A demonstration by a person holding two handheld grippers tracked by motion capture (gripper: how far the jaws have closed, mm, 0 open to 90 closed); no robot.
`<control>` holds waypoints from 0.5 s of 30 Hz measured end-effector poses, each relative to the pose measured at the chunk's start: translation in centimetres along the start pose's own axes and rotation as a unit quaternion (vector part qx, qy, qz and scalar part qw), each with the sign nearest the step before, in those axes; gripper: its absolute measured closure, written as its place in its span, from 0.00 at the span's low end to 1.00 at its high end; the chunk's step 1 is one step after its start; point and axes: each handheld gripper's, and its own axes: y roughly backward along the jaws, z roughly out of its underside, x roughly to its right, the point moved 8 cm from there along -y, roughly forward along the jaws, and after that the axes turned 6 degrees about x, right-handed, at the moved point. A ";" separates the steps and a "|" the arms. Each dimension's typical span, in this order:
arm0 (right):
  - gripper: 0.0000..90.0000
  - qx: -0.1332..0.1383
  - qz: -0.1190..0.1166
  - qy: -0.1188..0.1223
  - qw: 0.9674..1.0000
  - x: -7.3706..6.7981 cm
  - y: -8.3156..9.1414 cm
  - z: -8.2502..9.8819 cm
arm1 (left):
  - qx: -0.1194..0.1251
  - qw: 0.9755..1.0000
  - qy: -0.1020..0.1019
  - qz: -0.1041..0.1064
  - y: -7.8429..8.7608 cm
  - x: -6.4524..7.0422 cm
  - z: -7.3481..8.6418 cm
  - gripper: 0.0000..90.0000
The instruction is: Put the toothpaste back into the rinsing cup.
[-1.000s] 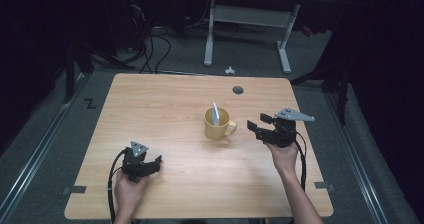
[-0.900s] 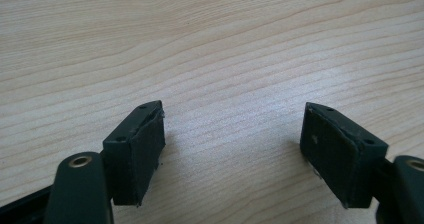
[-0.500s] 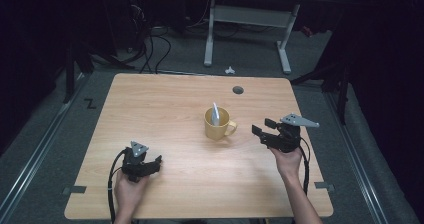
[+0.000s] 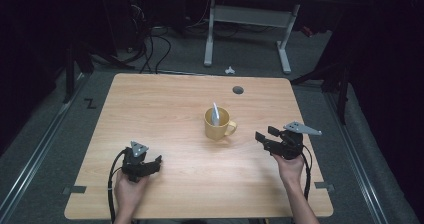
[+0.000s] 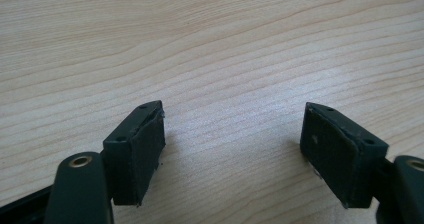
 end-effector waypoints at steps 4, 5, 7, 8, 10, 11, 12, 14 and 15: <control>0.39 -0.006 0.006 -0.004 1.000 0.4 0.0 0.8 | 0.000 1.000 0.000 0.000 0.0 0.0 0.0 0.29; 0.39 -0.008 0.008 -0.004 1.000 0.5 0.0 1.0 | 0.000 1.000 0.000 0.000 0.0 0.0 0.0 0.29; 0.39 -0.011 0.011 -0.008 1.000 0.8 0.1 1.4 | 0.000 1.000 0.000 0.000 0.0 0.0 0.0 0.29; 0.39 -0.013 0.012 -0.009 1.000 0.9 0.0 1.6 | 0.000 1.000 0.000 0.000 0.0 0.0 0.0 0.29; 0.39 -0.016 0.017 -0.009 1.000 1.1 0.1 2.0 | 0.000 1.000 0.000 0.000 0.0 0.0 0.0 0.29; 0.39 -0.017 0.019 -0.010 1.000 1.1 0.1 2.1 | 0.000 1.000 0.000 0.000 0.0 0.0 0.0 0.29; 0.39 -0.019 0.020 -0.011 1.000 1.2 0.1 2.3 | 0.000 1.000 0.000 0.000 0.0 0.0 0.0 0.29; 0.39 -0.022 0.024 -0.008 0.999 1.3 0.0 2.6 | 0.000 1.000 0.000 0.000 0.0 0.0 0.0 0.29; 0.40 -0.024 0.025 -0.008 0.999 1.4 0.0 2.7 | 0.000 1.000 0.000 0.000 0.0 0.0 0.0 0.29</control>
